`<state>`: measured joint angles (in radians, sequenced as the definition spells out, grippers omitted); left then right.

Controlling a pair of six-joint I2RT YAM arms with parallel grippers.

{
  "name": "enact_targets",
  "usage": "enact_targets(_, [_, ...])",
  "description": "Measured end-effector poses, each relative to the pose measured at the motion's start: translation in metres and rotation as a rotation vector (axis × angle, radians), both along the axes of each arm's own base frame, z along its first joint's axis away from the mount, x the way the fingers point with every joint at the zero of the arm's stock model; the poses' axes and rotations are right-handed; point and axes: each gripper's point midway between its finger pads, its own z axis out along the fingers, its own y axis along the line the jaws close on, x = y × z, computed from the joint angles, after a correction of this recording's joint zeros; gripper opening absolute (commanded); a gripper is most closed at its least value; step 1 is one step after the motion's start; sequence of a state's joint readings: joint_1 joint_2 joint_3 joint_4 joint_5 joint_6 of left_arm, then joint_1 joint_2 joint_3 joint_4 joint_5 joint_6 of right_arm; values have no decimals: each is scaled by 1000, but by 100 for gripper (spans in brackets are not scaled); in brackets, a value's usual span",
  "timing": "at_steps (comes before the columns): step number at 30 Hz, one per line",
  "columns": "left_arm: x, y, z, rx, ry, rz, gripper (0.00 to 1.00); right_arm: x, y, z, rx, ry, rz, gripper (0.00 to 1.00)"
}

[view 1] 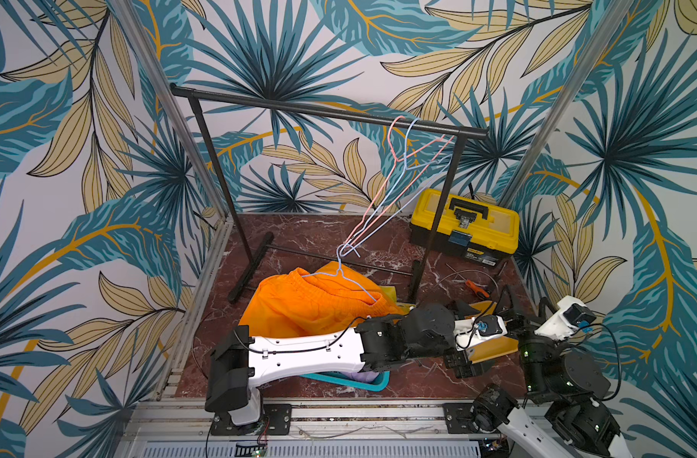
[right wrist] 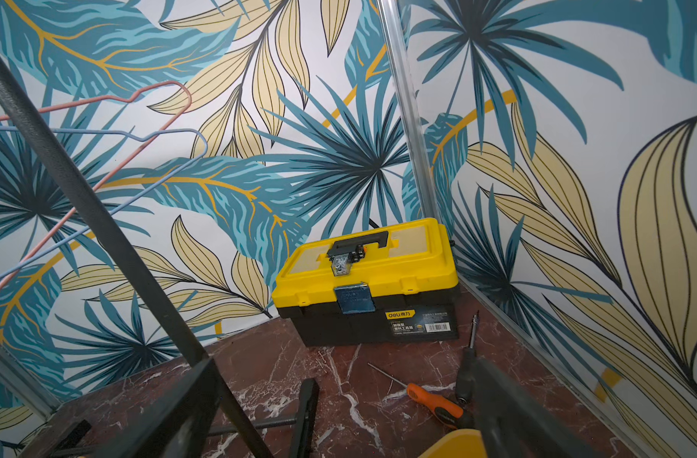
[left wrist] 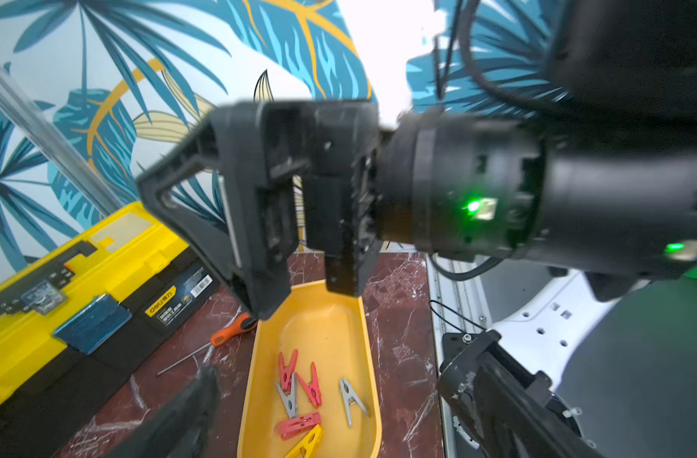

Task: Remove the clothespins securing shorts to the hanger
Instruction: Pick up the hanger from the basket.

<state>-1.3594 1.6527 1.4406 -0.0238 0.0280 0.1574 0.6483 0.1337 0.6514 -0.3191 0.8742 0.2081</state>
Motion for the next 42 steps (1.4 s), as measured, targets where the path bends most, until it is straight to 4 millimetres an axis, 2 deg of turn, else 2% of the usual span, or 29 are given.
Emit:
enact_targets(6, [-4,28,5,-4,-16,10,99,10,9,-3,-35,39,7,100])
enact_targets(8, [-4,41,15,-20,-23,23,100,17,15,-6,-58,68,13,100])
enact_targets(11, [-5,66,41,-77,-41,47,100,30,27,-9,-98,118,35,100])
enact_targets(14, [-6,100,77,-163,-62,85,100,43,43,-13,-134,166,70,99])
enact_targets(18, [-9,159,123,-299,-83,138,99,59,64,-17,-171,220,129,100])
enact_targets(21, [-7,204,151,-401,-100,207,100,71,82,-22,-195,261,187,100])
enact_targets(23, [-2,233,160,-451,-107,275,100,78,94,-24,-207,286,225,100])
enact_targets(28, [24,291,164,-502,-119,479,100,93,118,-35,-220,341,309,100])
enact_targets(33, [57,342,158,-492,-128,716,100,103,133,-46,-201,379,375,99])
enact_targets(38, [97,383,129,-390,-105,970,100,111,146,-52,-173,401,426,100])
enact_targets(42, [123,404,103,-318,-46,1096,99,113,151,-52,-159,397,454,99])
